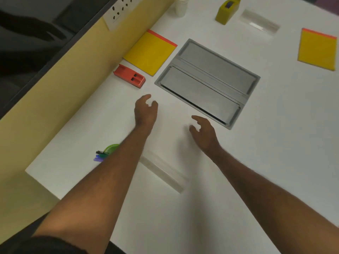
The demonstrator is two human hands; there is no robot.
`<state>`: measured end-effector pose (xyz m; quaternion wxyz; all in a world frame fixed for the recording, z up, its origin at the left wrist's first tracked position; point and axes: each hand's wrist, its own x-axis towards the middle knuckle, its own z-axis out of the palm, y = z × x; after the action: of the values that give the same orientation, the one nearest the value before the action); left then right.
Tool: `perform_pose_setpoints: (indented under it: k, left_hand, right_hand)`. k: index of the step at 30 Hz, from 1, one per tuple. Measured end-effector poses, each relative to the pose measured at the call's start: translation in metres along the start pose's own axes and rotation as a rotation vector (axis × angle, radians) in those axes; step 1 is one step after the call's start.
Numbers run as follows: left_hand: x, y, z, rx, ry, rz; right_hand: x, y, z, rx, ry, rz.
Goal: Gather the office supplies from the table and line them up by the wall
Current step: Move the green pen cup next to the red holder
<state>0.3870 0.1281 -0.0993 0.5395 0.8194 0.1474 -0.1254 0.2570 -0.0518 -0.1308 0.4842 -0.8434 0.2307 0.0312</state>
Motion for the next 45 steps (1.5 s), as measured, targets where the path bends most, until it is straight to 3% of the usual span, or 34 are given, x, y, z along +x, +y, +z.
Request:
perform_pose_setpoints:
  k: [11, 22, 31, 45]
  left_hand:
    - [-0.173, -0.049, 0.034, 0.175, -0.144, 0.102]
    - [-0.273, -0.119, -0.003, 0.178, -0.096, -0.002]
    - [-0.276, -0.16, -0.057, 0.107, 0.05, -0.135]
    - [-0.202, -0.167, -0.116, -0.015, 0.25, -0.238]
  right_hand:
    - [-0.118, 0.044, -0.035, -0.092, -0.005, 0.002]
    - [-0.196, 0.063, -0.017, -0.172, -0.124, -0.044]
    - [-0.2, 0.032, 0.036, -0.186, -0.227, -0.16]
    - [-0.13, -0.051, 0.101, -0.088, -0.249, -0.356]
